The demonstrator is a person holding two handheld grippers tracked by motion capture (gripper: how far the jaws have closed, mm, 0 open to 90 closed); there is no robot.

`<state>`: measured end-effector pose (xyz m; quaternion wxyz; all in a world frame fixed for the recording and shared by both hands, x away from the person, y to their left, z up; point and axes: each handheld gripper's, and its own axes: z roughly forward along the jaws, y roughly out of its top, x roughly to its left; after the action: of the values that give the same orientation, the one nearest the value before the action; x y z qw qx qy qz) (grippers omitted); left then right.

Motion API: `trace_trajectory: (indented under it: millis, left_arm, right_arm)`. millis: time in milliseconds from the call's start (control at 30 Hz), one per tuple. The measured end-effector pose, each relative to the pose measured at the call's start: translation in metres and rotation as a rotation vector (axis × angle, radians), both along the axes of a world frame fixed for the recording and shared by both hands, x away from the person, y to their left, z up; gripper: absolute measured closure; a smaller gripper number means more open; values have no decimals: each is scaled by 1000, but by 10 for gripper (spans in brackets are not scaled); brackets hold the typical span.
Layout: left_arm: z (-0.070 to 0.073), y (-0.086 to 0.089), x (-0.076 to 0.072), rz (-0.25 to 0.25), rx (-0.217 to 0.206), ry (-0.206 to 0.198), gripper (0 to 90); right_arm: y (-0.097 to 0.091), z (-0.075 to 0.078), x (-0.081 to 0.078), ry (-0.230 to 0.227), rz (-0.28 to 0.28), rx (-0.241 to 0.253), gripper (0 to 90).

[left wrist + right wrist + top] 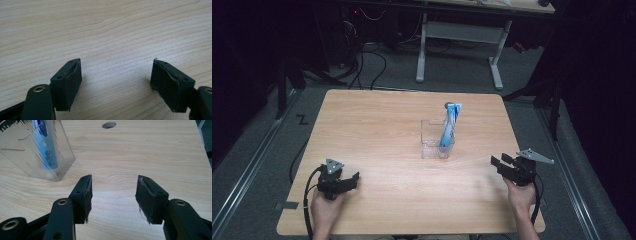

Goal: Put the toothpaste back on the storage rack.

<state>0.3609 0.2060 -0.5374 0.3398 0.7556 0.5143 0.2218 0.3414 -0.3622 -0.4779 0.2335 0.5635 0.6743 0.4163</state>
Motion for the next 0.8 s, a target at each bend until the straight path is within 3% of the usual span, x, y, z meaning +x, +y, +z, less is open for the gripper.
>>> trace_trajectory:
  millis: [367, 600, 800]
  left_arm:
    - [0, 0, 0, 0, 0, 0, 253]
    - [0, 0, 0, 0, 0, 0, 253]
    - [0, 0, 0, 0, 0, 0, 253]
  right_arm:
    - [11, -12, 7, 33, 19, -51, 461]
    - [15, -23, 11, 65, 13, -55, 465]
    - [22, -31, 15, 98, 25, -118, 458]
